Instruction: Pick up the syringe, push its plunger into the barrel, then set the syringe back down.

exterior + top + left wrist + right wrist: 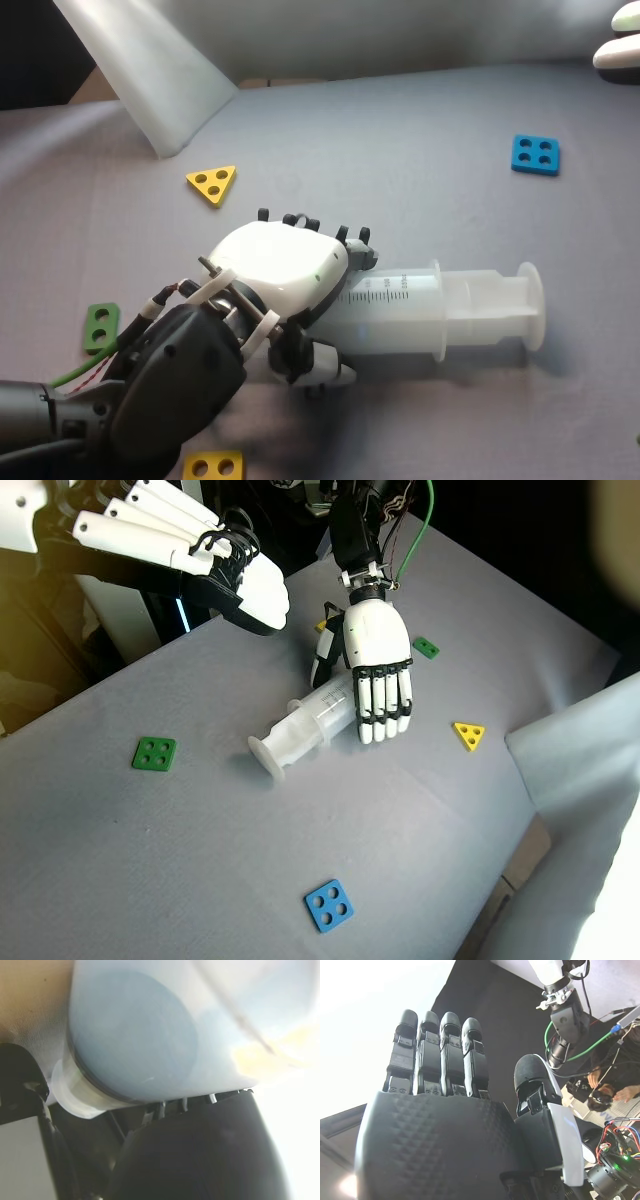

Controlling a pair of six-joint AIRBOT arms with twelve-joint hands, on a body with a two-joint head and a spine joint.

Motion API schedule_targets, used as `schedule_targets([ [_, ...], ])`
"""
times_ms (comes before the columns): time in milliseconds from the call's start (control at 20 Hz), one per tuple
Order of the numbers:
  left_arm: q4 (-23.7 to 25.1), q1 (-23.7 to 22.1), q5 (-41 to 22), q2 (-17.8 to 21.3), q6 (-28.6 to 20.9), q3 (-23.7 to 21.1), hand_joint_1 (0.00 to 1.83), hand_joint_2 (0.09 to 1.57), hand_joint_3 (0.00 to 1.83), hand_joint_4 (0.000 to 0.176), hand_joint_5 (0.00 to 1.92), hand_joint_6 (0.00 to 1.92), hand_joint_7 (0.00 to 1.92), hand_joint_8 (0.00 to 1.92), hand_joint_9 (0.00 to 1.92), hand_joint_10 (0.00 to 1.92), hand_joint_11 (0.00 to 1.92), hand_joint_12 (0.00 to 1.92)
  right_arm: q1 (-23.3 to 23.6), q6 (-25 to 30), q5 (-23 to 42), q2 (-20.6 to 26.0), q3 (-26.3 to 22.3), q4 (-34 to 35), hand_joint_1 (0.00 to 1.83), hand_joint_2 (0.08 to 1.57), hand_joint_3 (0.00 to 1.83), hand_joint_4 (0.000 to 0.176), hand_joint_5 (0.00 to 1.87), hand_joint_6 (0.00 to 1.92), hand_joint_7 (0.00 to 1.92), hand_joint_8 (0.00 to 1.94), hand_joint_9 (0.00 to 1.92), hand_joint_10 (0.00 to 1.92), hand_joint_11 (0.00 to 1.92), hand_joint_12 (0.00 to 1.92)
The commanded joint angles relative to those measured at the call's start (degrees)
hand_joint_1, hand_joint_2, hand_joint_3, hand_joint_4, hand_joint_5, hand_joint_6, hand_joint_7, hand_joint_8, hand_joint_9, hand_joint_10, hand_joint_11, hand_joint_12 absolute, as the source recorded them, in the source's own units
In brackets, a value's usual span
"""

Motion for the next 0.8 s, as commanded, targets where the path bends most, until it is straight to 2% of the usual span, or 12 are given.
schedule_targets([
  [0,1.9,-0.1,-2.1,-0.3,0.7,-0.2,1.35,1.15,0.0,0.0,0.8,1.05,0.99,1.02,0.88,1.04,0.69,0.69,1.0,0.3,-1.1,0.1,-0.3,2.7,0.0,1.43,0.0,0.0,0.34,0.01,0.29,0.01,0.19,0.01,0.0,0.39],
  [50,1.9,-0.1,-2.1,-0.3,0.7,-0.2,1.36,1.15,0.0,0.0,0.83,1.01,0.95,1.13,0.82,1.27,0.64,0.94,1.0,0.7,-1.2,0.1,-0.3,2.7,0.0,1.43,0.0,0.0,0.35,0.01,0.3,0.01,0.2,0.01,0.0,0.41],
  [100,1.9,-0.1,-2.1,-0.3,0.7,-0.2,1.25,1.16,0.0,0.0,0.87,0.99,0.93,1.23,0.84,0.99,0.66,1.03,1.0,2.7,-1.8,0.1,-0.3,2.7,0.0,1.43,0.0,0.0,0.36,0.01,0.32,0.01,0.22,0.01,0.0,0.44],
  [150,1.8,-0.1,-2.1,-0.3,0.7,-0.2,1.22,1.16,0.0,0.0,0.88,0.99,0.91,1.28,0.87,0.86,0.67,1.04,1.0,4.2,-3.1,0.1,-0.3,2.7,0.0,1.43,0.0,0.0,0.36,0.01,0.32,0.0,0.22,0.01,0.0,0.42],
  [250,1.8,-0.1,-2.1,-0.3,0.7,-0.2,1.22,1.16,0.0,0.0,0.91,0.95,0.88,1.31,0.88,0.82,0.68,1.03,0.9,7.4,-7.1,0.1,-0.3,2.7,0.0,1.44,0.0,0.0,0.36,0.0,0.32,0.0,0.21,0.0,0.0,0.41],
  [450,2.4,-0.7,-2.1,-0.1,-0.3,-0.7,1.22,1.19,0.0,0.0,0.9,0.93,0.8,1.46,0.76,0.99,0.58,1.17,0.7,16.5,-10.5,0.4,-0.4,2.7,0.0,1.44,0.0,0.0,0.36,0.01,0.31,0.0,0.22,0.0,0.0,0.45],
  [550,2.3,-1.5,-2.1,0.4,-0.8,-1.1,1.22,1.19,0.0,0.0,0.91,0.92,0.81,1.46,0.76,1.0,0.57,1.18,0.5,17.7,-13.6,0.5,-0.6,2.7,0.0,1.44,0.0,0.0,0.37,0.01,0.32,0.0,0.22,0.0,0.0,0.48],
  [750,1.3,-4.4,-2.1,2.0,-1.9,-2.5,1.22,1.19,0.0,0.0,0.87,0.97,0.82,1.46,0.75,1.06,0.55,1.26,-0.3,21.1,-25.5,0.5,-0.7,2.7,0.0,1.44,0.0,0.0,0.37,0.0,0.32,0.0,0.22,0.0,0.0,0.44],
])
